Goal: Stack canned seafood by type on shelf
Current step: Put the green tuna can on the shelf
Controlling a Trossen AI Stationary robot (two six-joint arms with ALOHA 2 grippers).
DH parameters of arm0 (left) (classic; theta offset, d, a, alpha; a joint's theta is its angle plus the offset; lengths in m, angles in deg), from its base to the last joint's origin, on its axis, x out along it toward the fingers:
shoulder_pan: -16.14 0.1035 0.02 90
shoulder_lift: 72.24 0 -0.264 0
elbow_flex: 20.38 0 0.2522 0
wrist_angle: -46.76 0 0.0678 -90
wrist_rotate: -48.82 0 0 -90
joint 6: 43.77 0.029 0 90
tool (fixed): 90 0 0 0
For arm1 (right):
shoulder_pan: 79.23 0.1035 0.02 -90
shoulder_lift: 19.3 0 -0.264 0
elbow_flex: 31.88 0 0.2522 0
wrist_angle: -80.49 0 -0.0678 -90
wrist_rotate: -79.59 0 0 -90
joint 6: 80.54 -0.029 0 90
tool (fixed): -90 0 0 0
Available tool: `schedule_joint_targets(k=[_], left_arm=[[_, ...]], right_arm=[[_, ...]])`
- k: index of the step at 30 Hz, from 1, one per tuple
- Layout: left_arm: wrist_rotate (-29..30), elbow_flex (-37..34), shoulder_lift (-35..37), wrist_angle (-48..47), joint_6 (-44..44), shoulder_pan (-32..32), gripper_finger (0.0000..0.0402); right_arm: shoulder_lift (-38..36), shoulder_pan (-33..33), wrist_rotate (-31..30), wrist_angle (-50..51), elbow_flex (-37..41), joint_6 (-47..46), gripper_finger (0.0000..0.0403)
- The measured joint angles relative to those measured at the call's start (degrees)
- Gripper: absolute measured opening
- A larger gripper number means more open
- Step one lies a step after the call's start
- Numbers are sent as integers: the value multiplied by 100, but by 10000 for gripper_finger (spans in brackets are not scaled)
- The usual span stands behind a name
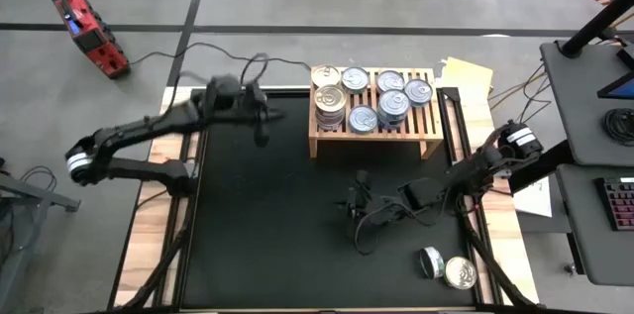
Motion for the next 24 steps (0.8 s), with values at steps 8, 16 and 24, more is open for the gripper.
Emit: schedule_joint_targets(k=[8,16,24], left_arm=[[804,-1625,914,2232,-443,-2062,0],[2512,-1785,832,2424,-364,-3294,0],[2649,-1743,459,2664,-381,-3352,0]], right_arm=[[-384,49,2535,1498,0,-2580,9],[-448,778,3812,1739,-26,-4977,9],[-301,1324,3375,6870,-1995,-6712,9]])
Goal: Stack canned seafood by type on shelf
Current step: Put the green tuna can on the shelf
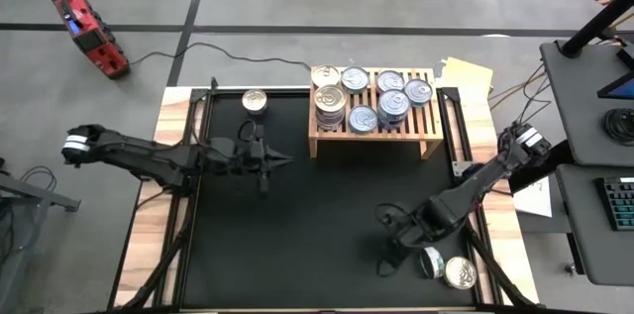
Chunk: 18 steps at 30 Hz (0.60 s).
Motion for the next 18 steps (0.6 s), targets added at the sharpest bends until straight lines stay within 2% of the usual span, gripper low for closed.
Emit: schedule_joint_targets(k=[2,6,14,18], left_arm=[[0,0,-66,27,-1,2,0],[0,0,-111,125,-3,0,0],[-2,0,-98,180,24,-83,0],[-2,0,-96,182,103,-83,0]], right_arm=[[142,118,-34,1186,-585,-397,9],[269,356,35,2245,-1263,-1082,9],[232,1067,707,2364,-1292,-2499,9],[232,1477,665,2342,-1290,-3138,9]])
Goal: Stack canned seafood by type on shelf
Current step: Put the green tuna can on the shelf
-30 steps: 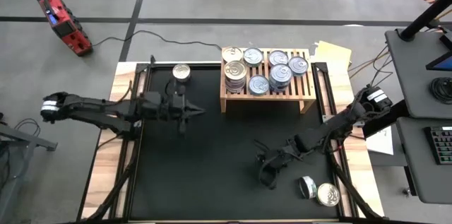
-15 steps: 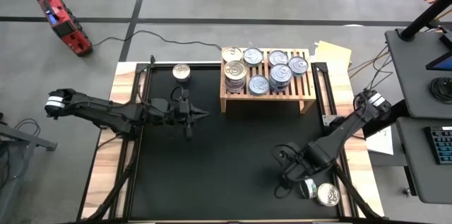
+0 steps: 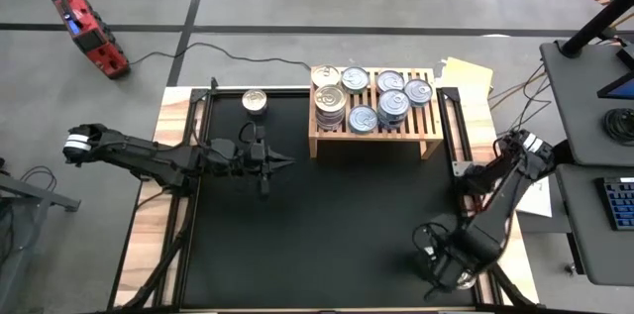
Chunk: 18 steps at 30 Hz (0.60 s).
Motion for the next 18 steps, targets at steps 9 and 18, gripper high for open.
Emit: schedule_joint_targets(k=[9,18], left_arm=[[0,0,0,0,150,0,0],[0,0,2,0,349,0,0]], right_arm=[[-4,410,-1076,-219,2,-258,9],[198,408,-1148,-325,7,-325,75]])
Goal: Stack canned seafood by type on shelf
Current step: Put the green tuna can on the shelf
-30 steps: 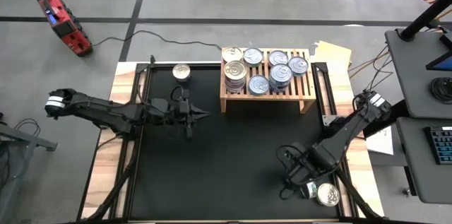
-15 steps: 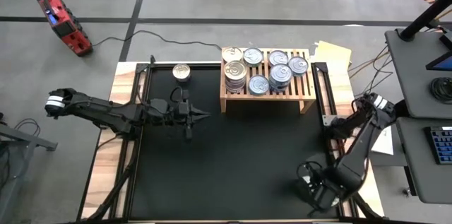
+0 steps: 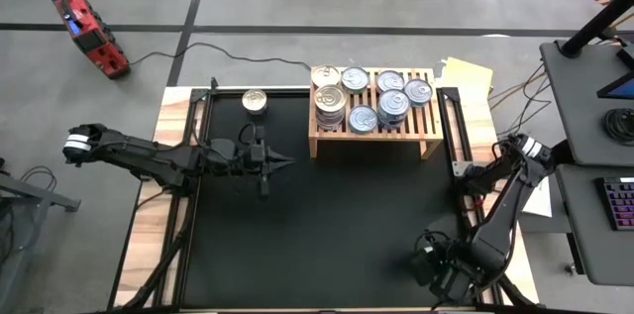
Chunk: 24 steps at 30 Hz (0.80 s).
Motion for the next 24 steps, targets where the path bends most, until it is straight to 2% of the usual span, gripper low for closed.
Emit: schedule_joint_targets(k=[8,13,18,24], left_arm=[[0,0,0,2,246,0,0],[1,0,0,9,318,7,0],[2,0,0,83,481,7,0],[2,0,2,125,562,7,0]], right_arm=[[203,0,-2,-276,0,-226,220],[412,0,13,-254,2,-228,293],[619,0,61,-81,2,-221,334],[811,-2,164,107,94,-71,340]])
